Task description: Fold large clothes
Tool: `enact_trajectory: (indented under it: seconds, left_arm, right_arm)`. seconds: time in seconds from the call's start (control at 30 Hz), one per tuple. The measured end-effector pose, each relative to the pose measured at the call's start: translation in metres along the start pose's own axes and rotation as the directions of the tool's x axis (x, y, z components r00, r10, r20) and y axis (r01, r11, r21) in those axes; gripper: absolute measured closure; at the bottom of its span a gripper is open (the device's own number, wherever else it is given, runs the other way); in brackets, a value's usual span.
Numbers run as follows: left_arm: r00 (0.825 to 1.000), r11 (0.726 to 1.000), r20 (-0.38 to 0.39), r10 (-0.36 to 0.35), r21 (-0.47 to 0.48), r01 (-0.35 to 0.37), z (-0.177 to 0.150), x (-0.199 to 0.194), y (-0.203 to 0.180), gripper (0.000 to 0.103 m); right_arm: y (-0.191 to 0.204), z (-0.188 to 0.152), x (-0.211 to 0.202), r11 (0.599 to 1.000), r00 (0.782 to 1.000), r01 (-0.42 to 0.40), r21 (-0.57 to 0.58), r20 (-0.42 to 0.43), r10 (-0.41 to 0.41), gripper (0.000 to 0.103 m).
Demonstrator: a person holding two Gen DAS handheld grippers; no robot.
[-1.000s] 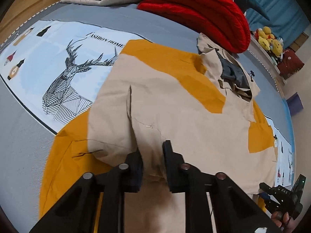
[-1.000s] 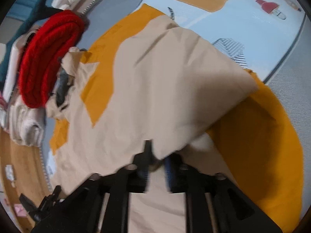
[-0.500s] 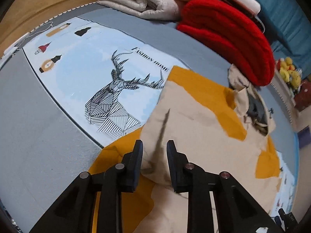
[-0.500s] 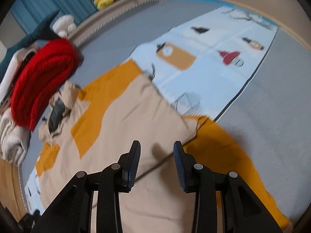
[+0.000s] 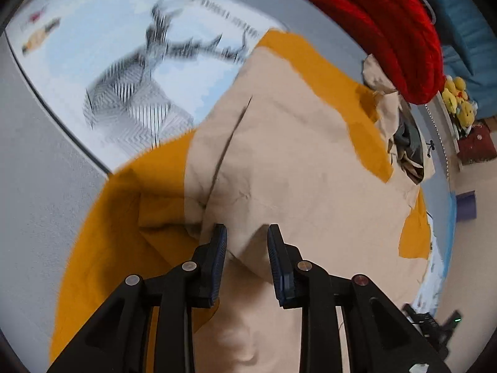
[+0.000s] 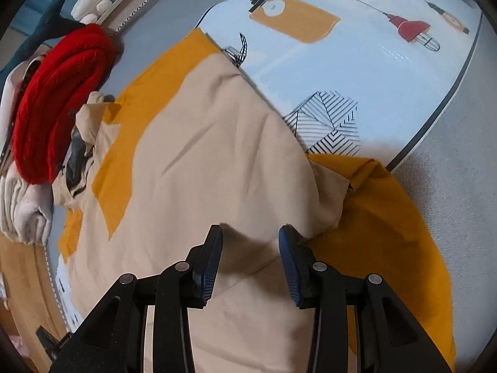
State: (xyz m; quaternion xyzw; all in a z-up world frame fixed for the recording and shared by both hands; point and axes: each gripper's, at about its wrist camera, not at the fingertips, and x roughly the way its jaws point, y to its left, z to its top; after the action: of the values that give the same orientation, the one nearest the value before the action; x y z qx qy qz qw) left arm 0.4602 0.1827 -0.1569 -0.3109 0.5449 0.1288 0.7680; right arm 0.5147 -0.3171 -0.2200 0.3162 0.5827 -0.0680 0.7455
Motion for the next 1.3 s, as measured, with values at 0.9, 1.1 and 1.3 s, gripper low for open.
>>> enact_trajectory:
  seconds: [0.9, 1.1, 1.3]
  left_arm:
    - [0.965, 0.945, 0.251, 0.078, 0.291, -0.152, -0.026, -0.061, -0.051, 0.071]
    - [0.963, 0.931, 0.265, 0.05, 0.338, -0.142, -0.043, -0.072, -0.053, 0.067]
    - [0.961, 0.921, 0.274, 0.033, 0.364, -0.136, -0.062, -0.075, -0.059, 0.059]
  right_arm:
    - [0.103, -0.04, -0.101, 0.834, 0.94, 0.184, -0.52, 0.342, 0.006, 0.064]
    - [0.11, -0.067, -0.119, 0.799, 0.933, 0.193, -0.569, 0.358, 0.03, 0.064]
    - [0.098, -0.087, -0.132, 0.806, 0.928, 0.2, -0.557, 0.371, 0.026, 0.064]
